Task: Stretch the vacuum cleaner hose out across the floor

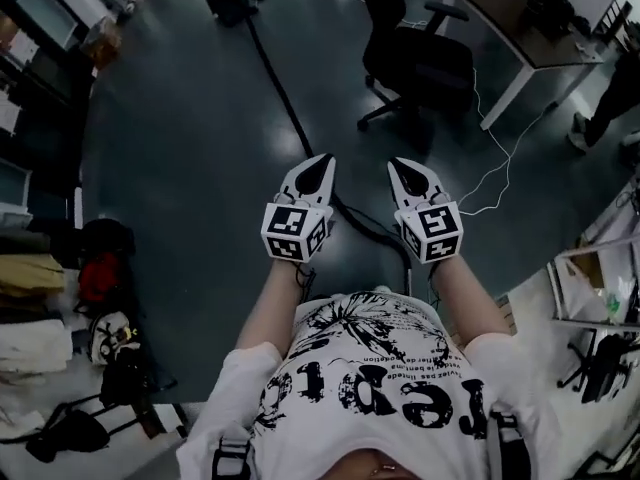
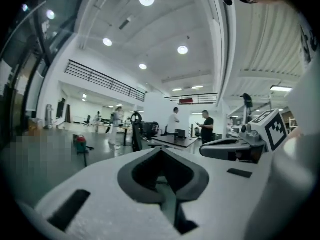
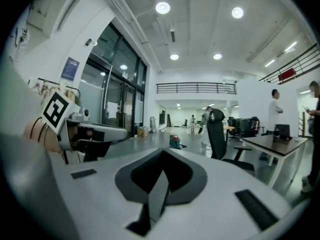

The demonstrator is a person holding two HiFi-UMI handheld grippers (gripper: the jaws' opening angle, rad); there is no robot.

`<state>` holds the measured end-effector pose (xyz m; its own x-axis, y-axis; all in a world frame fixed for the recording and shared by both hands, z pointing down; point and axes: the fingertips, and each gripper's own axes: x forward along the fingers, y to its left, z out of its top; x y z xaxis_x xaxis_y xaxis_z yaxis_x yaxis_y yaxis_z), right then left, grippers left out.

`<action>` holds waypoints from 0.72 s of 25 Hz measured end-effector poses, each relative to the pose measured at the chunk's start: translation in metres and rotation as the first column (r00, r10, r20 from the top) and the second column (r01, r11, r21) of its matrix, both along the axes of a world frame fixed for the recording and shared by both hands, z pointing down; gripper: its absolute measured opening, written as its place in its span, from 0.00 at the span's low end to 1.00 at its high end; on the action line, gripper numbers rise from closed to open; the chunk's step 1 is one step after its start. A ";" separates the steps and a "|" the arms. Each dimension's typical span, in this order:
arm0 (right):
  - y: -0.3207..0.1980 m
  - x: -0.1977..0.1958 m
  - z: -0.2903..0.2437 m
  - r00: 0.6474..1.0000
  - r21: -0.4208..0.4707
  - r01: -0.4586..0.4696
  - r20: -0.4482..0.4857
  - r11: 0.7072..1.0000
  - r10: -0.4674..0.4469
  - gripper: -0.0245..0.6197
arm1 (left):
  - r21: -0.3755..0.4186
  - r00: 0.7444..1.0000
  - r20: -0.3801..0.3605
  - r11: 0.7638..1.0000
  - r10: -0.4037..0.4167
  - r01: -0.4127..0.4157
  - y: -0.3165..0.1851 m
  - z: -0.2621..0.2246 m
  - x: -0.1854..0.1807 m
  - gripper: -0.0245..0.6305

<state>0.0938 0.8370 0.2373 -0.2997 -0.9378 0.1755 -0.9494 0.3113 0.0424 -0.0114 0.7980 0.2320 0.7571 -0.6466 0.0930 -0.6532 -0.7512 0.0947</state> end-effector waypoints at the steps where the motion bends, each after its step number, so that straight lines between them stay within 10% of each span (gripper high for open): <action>1: -0.005 -0.006 -0.001 1.000 0.000 0.025 0.002 1.000 -0.025 0.05 | 0.006 0.999 0.001 0.999 -0.041 0.041 -0.002 -0.004 -0.011 0.04; 8: -0.021 -0.052 0.002 0.970 -0.020 0.243 0.029 0.970 -0.242 0.04 | 0.051 0.942 0.001 0.941 -0.335 0.335 0.008 -0.019 -0.084 0.04; 18: -0.019 -0.102 0.007 0.937 -0.024 0.349 0.043 0.937 -0.348 0.04 | 0.006 0.891 -0.013 0.891 -0.455 0.455 0.024 -0.007 -0.139 0.04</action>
